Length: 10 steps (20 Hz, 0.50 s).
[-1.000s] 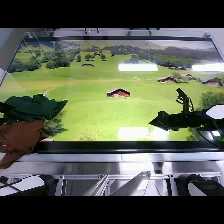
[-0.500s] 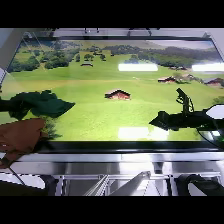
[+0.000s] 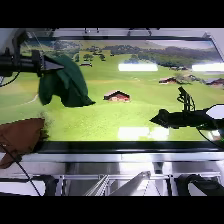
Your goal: Fold the shirts.
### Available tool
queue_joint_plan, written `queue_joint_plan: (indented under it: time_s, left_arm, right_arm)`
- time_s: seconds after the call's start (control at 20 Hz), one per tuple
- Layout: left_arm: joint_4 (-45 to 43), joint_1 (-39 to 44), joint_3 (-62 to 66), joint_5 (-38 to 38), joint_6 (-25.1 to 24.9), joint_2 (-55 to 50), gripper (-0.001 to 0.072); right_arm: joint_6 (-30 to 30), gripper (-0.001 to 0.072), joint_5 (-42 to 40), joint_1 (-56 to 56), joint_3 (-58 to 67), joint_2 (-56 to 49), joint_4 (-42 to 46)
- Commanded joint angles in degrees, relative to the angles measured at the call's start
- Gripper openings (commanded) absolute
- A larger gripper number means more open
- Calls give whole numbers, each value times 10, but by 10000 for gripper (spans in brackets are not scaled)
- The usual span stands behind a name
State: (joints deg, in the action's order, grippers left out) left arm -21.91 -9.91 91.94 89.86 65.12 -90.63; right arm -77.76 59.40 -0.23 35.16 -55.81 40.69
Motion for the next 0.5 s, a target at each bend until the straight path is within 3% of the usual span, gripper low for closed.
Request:
queue_joint_plan:
  time_s: [0.0,0.2,0.25,0.3,0.35,0.4,0.45]
  left_arm:
    - [29,118,22,2,15,36,24]
    - [-31,226,22,-15,33,13,25]
    - [-58,241,22,-16,42,3,108]
    - [-80,253,22,-16,52,-9,354]
    - [-90,258,23,-15,53,-20,497]
    - [-90,257,23,-16,53,-30,720]
    - [-90,254,23,-21,55,-38,716]
  right_arm:
    - [0,30,-26,0,0,0,0]
    - [0,30,-26,0,0,0,0]
    - [0,30,-26,0,0,0,0]
    - [0,30,-26,0,0,-1,0]
    - [0,30,-25,0,0,-2,0]
    - [0,30,-25,0,0,-3,0]
    - [0,30,-25,0,0,-3,0]
